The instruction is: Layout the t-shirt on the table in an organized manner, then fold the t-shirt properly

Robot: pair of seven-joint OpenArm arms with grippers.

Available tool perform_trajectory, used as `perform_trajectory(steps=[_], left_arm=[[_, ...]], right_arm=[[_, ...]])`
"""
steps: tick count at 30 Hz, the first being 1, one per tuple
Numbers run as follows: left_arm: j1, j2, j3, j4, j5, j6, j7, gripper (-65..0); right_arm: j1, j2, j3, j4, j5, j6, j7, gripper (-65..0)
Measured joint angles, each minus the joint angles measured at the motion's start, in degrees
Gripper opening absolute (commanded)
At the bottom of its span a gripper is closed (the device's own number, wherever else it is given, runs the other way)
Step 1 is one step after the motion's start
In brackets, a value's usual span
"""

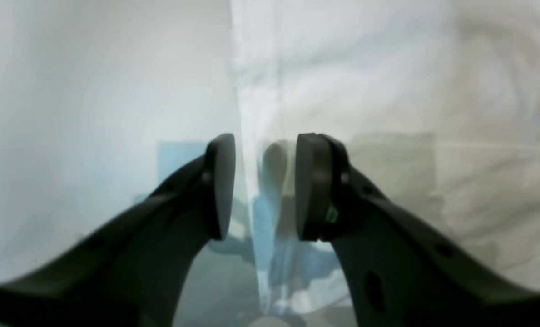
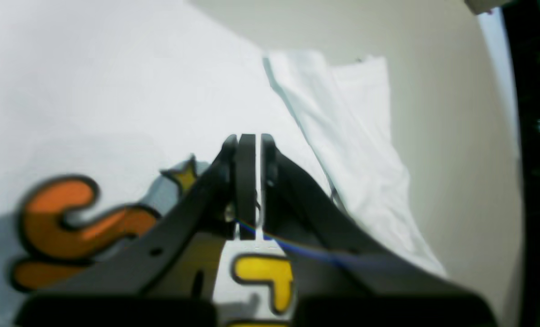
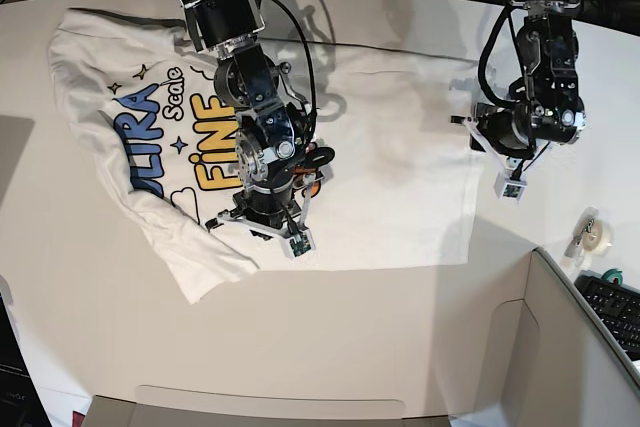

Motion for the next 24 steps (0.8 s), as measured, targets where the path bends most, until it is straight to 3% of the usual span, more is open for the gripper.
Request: perform_trajectory(steps=[7, 12, 18, 20, 24], left_arm=[[1.2, 0.0, 0.1, 0.0, -0.6, 0.0, -0.7, -42.9], [1.5, 0.0, 0.1, 0.0, -0.6, 0.0, -0.3, -42.9], [1.4, 0.5, 0.9, -0.3, -0.6, 0.0, -0.5, -43.5], [1.4, 0.5, 1.4, -0.3, -0.6, 0.0, -0.6, -46.5], [1.4, 0.5, 1.4, -0.3, -0.6, 0.0, -0.6, -58.6]], right_arm=[[2.3, 0.6, -3.3, -3.7, 7.1, 0.0, -0.2, -62.5], [3.5, 0.0, -7.6, -5.8, 7.9, 0.0, 0.1, -62.5], [3.9, 0.3, -8.0, -8.9, 8.0, 0.0, 0.0, -62.5], [4.4, 0.3, -7.9, -9.8, 8.0, 0.0, 0.2, -62.5], [5.4, 0.3, -7.9, -14.1, 7.7, -0.1, 4.0, -62.5]])
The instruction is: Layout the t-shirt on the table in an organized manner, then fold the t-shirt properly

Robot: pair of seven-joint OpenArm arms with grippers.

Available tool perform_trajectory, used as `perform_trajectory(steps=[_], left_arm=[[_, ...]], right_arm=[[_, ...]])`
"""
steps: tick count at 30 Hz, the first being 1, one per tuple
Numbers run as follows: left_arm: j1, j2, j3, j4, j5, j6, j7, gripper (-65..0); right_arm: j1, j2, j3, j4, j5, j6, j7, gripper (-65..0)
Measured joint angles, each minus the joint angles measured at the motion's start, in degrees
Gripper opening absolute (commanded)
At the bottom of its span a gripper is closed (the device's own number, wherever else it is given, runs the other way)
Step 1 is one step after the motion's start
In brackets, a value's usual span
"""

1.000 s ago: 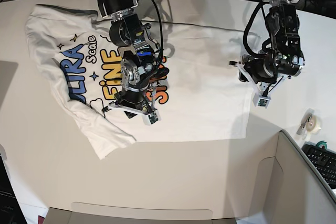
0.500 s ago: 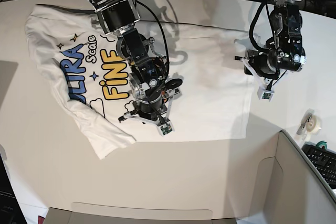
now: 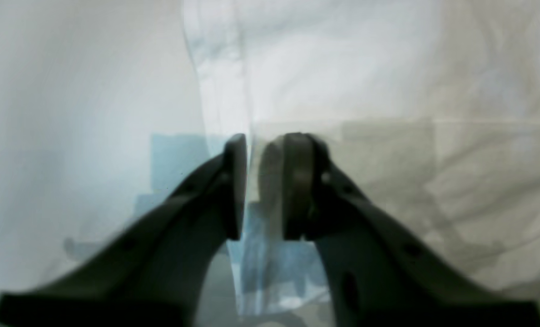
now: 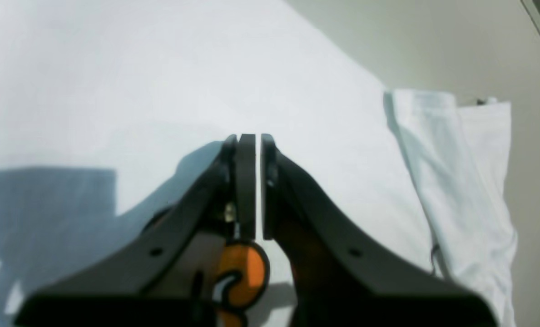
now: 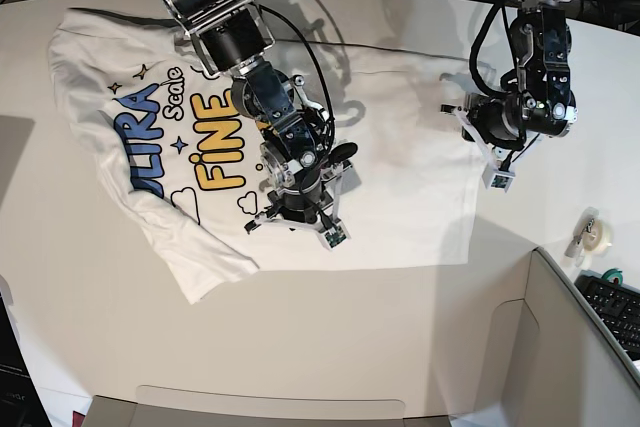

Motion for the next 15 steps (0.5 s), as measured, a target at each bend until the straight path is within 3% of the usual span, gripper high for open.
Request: perform_trajectory(steps=[3, 9, 15], left_arm=[[-0.1, 0.0, 0.0, -1.1, 0.0, 0.0, 0.0, -64.2], [0.0, 0.0, -0.1, -1.5, 0.0, 0.0, 0.1, -64.6], [2.1, -0.5, -0.5, 9.7, 0.0, 0.0, 2.8, -64.6]], right_arm=[[0.7, -0.2, 0.0, -3.1, -0.5, -0.6, 3.1, -62.5], [1.8, -0.3, 0.1, -6.4, -1.1, -1.0, 6.5, -62.5], [3.6, -0.5, 0.1, -8.8, -0.8, -1.9, 6.7, -62.5]])
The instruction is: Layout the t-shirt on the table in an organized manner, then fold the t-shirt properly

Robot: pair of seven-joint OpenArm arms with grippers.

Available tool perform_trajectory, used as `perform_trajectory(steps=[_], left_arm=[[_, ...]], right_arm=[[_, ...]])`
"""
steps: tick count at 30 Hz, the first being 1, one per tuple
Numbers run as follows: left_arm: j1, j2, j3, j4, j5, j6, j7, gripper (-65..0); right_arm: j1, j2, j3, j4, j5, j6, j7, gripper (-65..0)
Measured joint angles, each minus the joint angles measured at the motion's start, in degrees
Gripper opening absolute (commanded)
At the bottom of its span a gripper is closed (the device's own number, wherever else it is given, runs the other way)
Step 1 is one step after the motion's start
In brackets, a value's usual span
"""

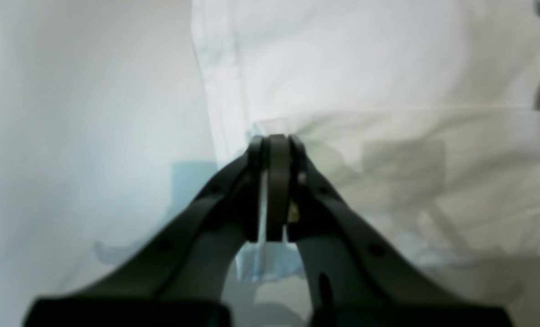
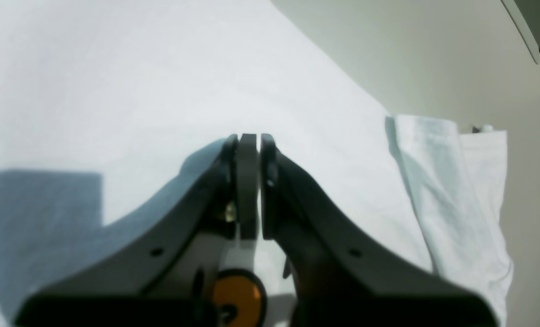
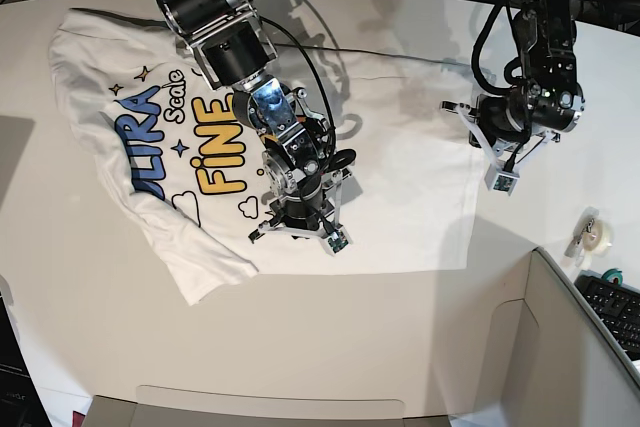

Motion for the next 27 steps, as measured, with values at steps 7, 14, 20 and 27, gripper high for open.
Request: perform_trajectory(steps=[7, 14, 20, 27], left_arm=[[3.6, 0.0, 0.0, 7.0, 0.0, 0.1, 1.7, -64.6], [11.7, -0.2, -4.7, 8.9, 0.2, 0.1, 1.5, -64.6], [15.0, -2.9, -6.1, 8.9, 0.5, 0.1, -2.9, -62.1], [4.3, -2.0, -5.6, 6.6, -0.3, 0.0, -3.2, -38.0]], right_arm=[[2.9, 0.1, 0.0, -3.6, 0.6, -4.2, -0.7, -62.5], [6.2, 0.1, 0.0, -7.6, 0.7, -4.3, -1.2, -62.5], [6.9, 0.1, 0.0, -9.7, 0.6, -4.5, 1.2, -62.5], [5.9, 0.0, 0.0, -9.5, -0.5, -5.2, 2.0, -62.5]])
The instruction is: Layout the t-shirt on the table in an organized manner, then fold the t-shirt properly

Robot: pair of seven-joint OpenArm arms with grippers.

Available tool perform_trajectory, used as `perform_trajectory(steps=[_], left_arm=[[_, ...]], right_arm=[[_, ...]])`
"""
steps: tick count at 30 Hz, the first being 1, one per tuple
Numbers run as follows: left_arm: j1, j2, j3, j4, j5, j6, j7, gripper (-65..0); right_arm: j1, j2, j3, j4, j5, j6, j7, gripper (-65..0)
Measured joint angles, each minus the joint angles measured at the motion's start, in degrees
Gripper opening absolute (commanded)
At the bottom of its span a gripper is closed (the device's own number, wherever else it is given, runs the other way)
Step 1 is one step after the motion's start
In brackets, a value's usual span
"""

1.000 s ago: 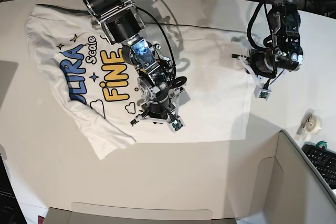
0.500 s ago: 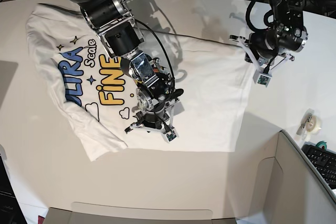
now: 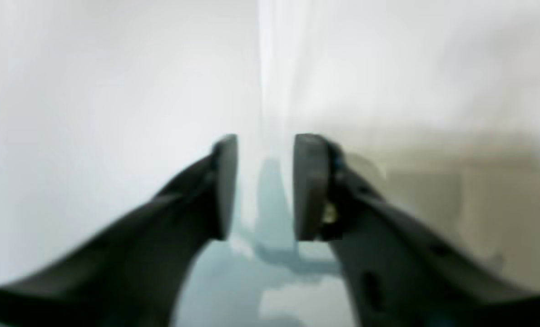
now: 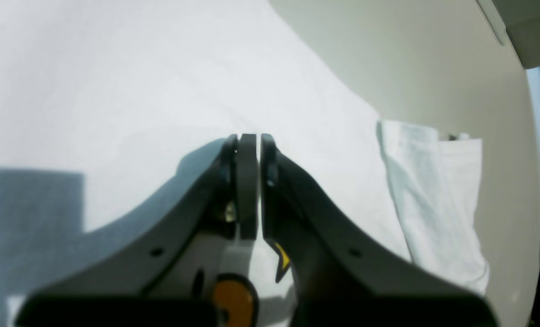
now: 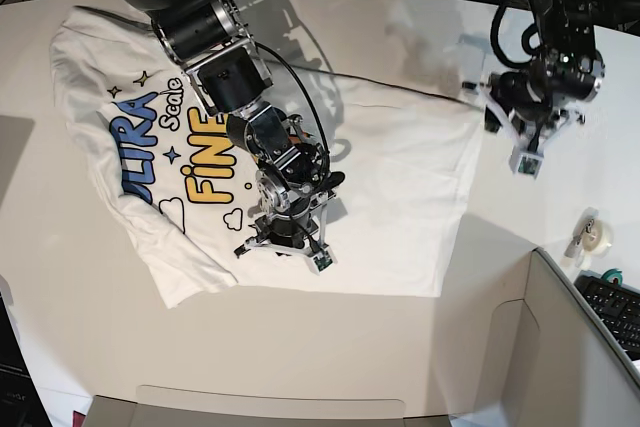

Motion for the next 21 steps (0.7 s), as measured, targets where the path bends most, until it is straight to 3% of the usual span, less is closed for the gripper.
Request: perform_trajectory(steps=[9, 21], left_arm=[[-13.9, 4.3, 0.2, -21.4, 0.6, 0.1, 0.0, -38.0], [-15.6, 5.4, 2.9, -25.9, -5.3, 0.1, -1.2, -38.0]], right_arm=[[-0.1, 0.0, 0.0, 0.1, 0.1, 0.0, -0.1, -62.5], [-0.1, 0.0, 0.0, 0.1, 0.0, 0.0, -0.2, -62.5]])
